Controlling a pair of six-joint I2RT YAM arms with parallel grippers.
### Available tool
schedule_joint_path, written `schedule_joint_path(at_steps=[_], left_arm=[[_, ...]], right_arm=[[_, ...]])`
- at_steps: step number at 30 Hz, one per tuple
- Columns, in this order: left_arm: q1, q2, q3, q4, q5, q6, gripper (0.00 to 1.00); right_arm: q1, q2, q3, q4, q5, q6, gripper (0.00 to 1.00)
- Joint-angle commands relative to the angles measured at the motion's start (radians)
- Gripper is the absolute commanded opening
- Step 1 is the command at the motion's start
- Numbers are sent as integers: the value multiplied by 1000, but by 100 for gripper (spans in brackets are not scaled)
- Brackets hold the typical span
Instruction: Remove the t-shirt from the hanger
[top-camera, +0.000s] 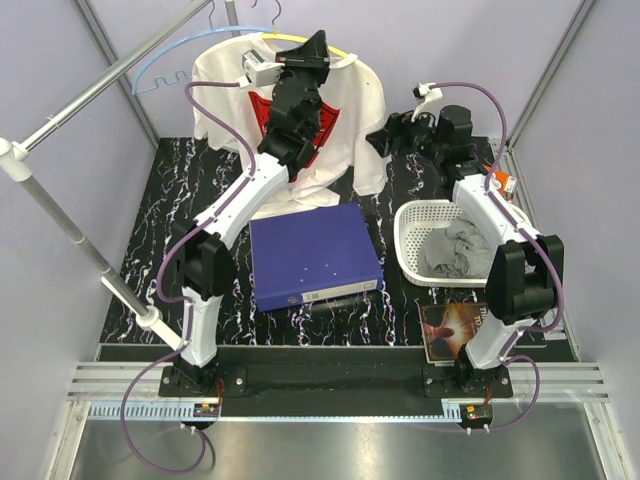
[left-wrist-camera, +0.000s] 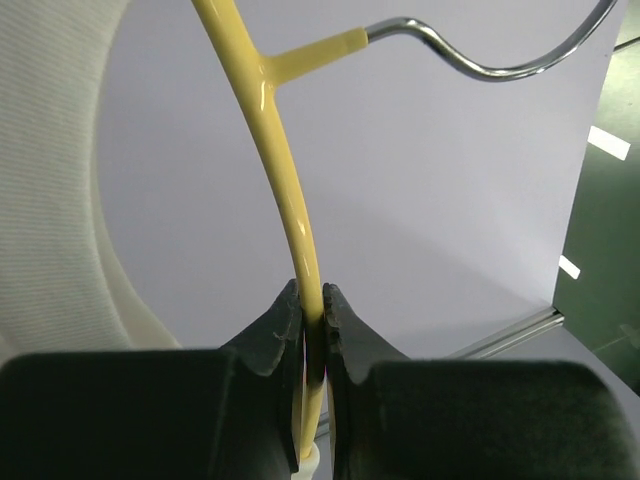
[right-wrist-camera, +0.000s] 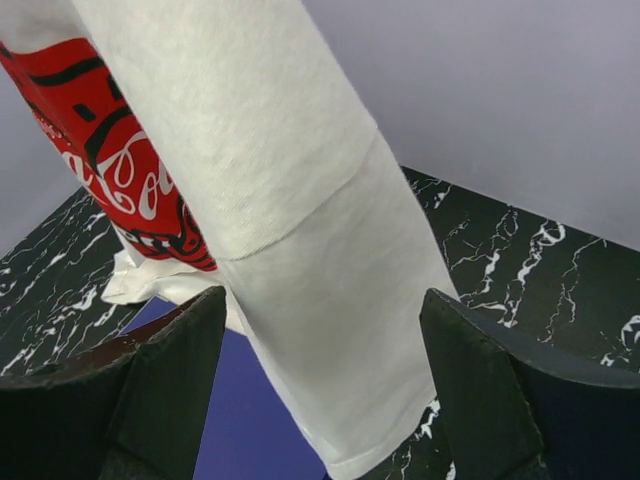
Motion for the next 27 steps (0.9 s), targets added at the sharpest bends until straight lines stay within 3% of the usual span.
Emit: schedule_joint_path(at_steps=[1,7,10,11,13,17,19,22,27], left_arm=[[21,14,30,243,119,-33,0],[25,-5,-76,423,199,50,0],[29,-15,-121,481,240,60,0],[29,-15,-127,490,249,61,0],[29,-14,-127,490,249,56,0],[35,3,-72,463,239,61,0],[35,6,-44,461,236,73,0],[35,9,-24,454,226,79,0],[36,-6,-44,467,186,82,0]], right_arm=[[-3,17,59,52,-63,27,84],[-3,61,101,70,-129,82,67],[-1,89,132,92,-153,135,49],[-1,95,138,90,-144,142,30],[-1,107,160,63,-91,148,17],[-1,109,157,57,-66,141,14],[-1,106,143,49,-45,144,0],[-3,81,100,50,35,147,0],[-4,-26,-72,96,400,217,0]])
